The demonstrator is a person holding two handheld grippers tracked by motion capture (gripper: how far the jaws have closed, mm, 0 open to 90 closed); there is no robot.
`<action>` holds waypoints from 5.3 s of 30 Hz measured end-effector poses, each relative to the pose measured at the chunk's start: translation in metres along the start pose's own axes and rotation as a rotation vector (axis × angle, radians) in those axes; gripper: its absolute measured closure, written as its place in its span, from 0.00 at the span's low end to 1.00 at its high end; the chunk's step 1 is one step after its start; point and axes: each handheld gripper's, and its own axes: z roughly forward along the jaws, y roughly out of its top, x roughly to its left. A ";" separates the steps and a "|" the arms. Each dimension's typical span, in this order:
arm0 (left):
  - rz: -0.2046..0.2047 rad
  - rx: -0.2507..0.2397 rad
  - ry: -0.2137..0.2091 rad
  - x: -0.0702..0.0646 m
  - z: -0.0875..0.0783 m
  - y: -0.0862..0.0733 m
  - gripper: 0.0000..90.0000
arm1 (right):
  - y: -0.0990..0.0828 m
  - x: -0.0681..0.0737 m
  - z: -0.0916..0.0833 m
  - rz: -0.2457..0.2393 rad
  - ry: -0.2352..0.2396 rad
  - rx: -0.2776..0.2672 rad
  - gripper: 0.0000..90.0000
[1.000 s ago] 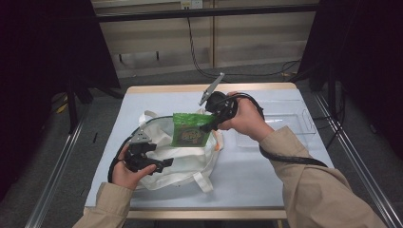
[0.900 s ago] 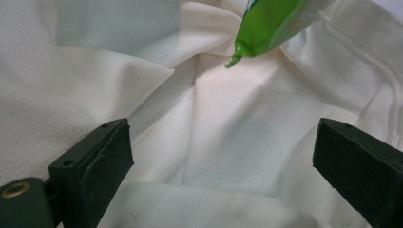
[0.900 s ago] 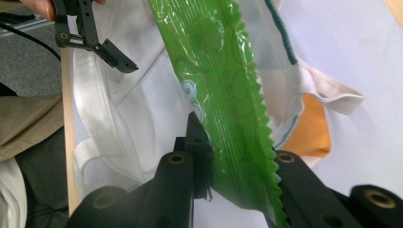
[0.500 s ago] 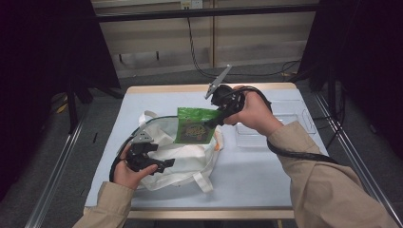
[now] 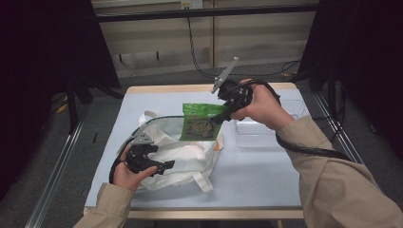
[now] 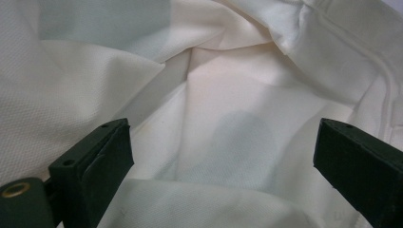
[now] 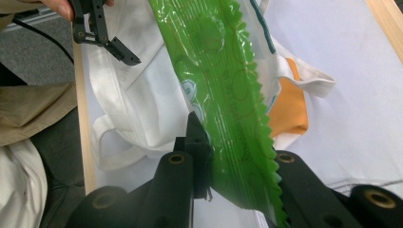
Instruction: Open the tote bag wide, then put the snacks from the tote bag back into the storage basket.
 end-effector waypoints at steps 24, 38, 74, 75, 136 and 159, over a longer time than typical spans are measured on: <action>0.002 -0.015 -0.010 0.001 -0.003 0.001 0.06 | -0.021 -0.020 -0.038 0.061 -0.051 0.009 0.86; -0.005 -0.009 -0.018 0.002 -0.001 0.002 0.06 | -0.049 -0.033 -0.059 0.115 -0.101 0.015 0.86; -0.004 -0.011 -0.022 0.002 0.000 0.005 0.06 | -0.110 -0.069 -0.065 0.247 -0.187 0.073 0.86; -0.005 -0.016 -0.017 0.002 0.001 0.005 0.06 | -0.111 -0.069 -0.065 0.252 -0.188 0.075 0.86; 0.009 -0.008 -0.012 0.004 -0.003 0.005 0.06 | -0.141 -0.080 -0.008 0.168 -0.160 0.185 0.85; 0.009 -0.008 -0.017 0.003 -0.002 0.005 0.06 | -0.147 -0.078 -0.004 0.150 -0.158 0.175 0.84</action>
